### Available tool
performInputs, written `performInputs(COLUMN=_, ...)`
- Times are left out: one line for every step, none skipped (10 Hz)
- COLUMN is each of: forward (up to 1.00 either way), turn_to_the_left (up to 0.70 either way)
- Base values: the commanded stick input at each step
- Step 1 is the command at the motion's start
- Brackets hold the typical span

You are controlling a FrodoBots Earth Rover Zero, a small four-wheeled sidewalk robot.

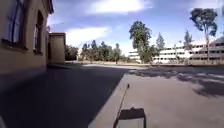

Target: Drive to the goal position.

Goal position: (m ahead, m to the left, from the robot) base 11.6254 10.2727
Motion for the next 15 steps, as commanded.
performInputs(forward=0.45, turn_to_the_left=0.0)
performInputs(forward=0.45, turn_to_the_left=0.0)
performInputs(forward=0.45, turn_to_the_left=0.0)
performInputs(forward=0.45, turn_to_the_left=0.0)
performInputs(forward=0.45, turn_to_the_left=0.0)
performInputs(forward=0.45, turn_to_the_left=0.0)
performInputs(forward=0.45, turn_to_the_left=0.0)
performInputs(forward=0.47, turn_to_the_left=0.0)
performInputs(forward=0.7, turn_to_the_left=0.0)
performInputs(forward=0.7, turn_to_the_left=0.0)
performInputs(forward=0.7, turn_to_the_left=0.0)
performInputs(forward=0.7, turn_to_the_left=-0.01)
performInputs(forward=0.7, turn_to_the_left=-0.11)
performInputs(forward=0.7, turn_to_the_left=-0.14)
performInputs(forward=0.7, turn_to_the_left=-0.13)
